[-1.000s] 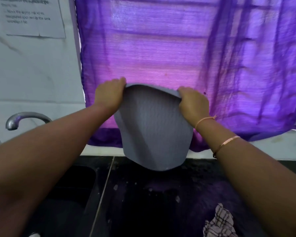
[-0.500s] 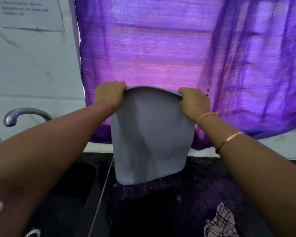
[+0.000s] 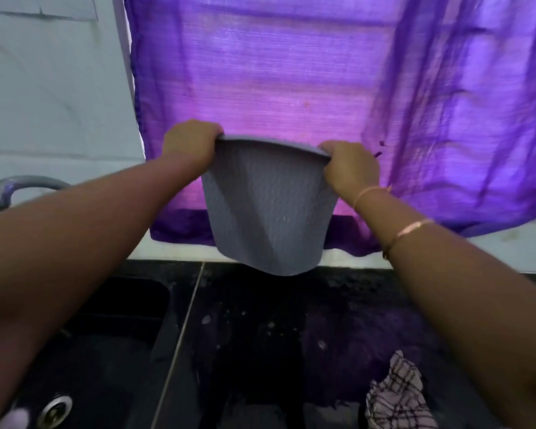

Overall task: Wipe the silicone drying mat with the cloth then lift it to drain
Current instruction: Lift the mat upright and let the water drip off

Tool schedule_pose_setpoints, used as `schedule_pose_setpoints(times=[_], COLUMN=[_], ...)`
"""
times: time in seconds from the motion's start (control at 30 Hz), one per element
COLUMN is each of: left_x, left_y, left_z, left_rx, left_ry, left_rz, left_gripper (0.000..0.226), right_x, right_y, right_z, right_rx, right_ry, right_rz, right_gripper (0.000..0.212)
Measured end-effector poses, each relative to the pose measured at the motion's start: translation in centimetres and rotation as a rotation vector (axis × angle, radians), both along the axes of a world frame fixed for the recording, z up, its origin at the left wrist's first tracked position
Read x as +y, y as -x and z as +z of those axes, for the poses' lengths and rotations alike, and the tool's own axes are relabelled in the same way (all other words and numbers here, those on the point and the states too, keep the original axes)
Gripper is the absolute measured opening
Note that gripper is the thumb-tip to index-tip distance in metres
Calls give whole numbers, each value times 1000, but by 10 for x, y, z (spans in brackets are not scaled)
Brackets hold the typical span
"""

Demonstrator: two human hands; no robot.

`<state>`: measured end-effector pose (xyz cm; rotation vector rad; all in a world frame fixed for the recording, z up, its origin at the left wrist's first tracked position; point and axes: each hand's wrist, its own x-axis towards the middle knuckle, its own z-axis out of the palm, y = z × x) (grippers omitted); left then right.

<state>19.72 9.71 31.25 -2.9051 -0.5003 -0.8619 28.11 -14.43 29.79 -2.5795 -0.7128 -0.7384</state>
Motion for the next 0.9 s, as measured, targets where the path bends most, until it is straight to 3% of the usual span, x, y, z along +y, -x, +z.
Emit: schedule_pose_setpoints(times=[0.2, 0.37, 0.47, 0.6, 0.77, 0.9], left_x=[-17, -46, -63, -79, -83, -92], left_y=[60, 120, 156, 195, 226, 248], left_z=[-96, -171, -213, -253, -279, -288], left_rx=[89, 322, 442, 585, 762, 881], left_ry=[162, 213, 211, 273, 289, 316], left_rz=[-128, -155, -174, -257, -375, -429], left_gripper=[34, 41, 39, 43, 46, 48], right_x=[-28, -57, -76, -100, -124, -128], right_y=[57, 103, 131, 162, 192, 207], right_z=[-104, -184, -227, -267, -288, -288], right_rx=[82, 2, 76, 237, 679, 777], right_ry=[-41, -29, 37, 86, 280, 351], right_rz=[70, 83, 96, 176, 265, 265], right_gripper=[48, 41, 46, 45, 49, 53])
